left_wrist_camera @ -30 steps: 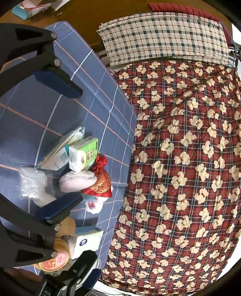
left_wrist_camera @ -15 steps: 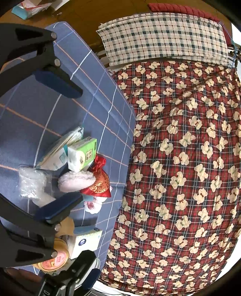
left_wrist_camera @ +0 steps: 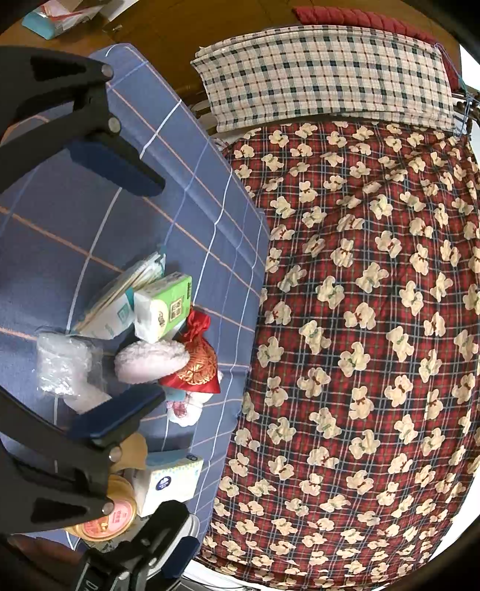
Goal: Organize soft objects
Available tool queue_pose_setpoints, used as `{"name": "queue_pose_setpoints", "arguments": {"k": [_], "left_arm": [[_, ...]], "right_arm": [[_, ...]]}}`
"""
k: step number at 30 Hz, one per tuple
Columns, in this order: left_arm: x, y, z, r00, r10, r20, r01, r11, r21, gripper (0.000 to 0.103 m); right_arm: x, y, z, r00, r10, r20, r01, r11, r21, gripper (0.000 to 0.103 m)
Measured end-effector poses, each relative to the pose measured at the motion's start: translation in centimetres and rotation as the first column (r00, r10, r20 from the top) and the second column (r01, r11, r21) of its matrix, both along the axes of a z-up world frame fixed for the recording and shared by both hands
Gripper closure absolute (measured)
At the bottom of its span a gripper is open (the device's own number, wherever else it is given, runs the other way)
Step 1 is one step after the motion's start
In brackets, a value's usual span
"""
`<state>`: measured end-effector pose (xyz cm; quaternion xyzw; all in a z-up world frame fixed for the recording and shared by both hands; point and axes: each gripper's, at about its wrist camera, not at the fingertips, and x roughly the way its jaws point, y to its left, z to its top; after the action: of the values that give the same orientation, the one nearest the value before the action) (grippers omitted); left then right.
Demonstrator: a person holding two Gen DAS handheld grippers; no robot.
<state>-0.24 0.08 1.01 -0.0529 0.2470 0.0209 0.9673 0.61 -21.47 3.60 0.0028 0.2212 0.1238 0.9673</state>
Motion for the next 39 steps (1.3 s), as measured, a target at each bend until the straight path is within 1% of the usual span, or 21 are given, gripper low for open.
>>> {"name": "queue_pose_setpoints", "arguments": {"k": [20,23,27,32,35,39], "left_arm": [[0.0,0.0,-0.2,1.000,0.002,0.001,-0.002,1.000,0.001,0.000],[0.0,0.2,0.2,1.000,0.017,-0.007,-0.017,1.000,0.005,0.000],[-0.2,0.6,-0.3,0.999,0.031,-0.013,-0.030,0.999,0.017,0.000],[-0.6,0.6,-1.9,1.000,0.004,-0.011,-0.004,1.000,0.005,0.000],[-0.5,0.2,-3.4,0.999,-0.005,-0.038,0.006,1.000,0.020,0.000],[-0.3,0.4,-4.9,0.997,-0.004,-0.071,0.005,1.000,0.016,0.001]], "right_arm": [[0.0,-0.2,-0.2,1.000,-0.003,-0.004,0.003,1.000,0.001,0.000],[-0.2,-0.3,-0.4,1.000,-0.006,-0.006,0.006,1.000,-0.007,0.000],[-0.3,-0.2,-1.3,1.000,-0.011,-0.009,0.010,0.999,-0.040,0.000],[0.4,0.5,-2.8,0.999,0.005,-0.033,-0.008,0.997,-0.081,0.000],[0.6,1.5,-3.8,0.998,0.034,-0.061,-0.042,0.991,-0.129,0.001],[1.2,2.8,-5.1,0.993,0.059,-0.103,-0.078,0.979,-0.188,0.001]]}}
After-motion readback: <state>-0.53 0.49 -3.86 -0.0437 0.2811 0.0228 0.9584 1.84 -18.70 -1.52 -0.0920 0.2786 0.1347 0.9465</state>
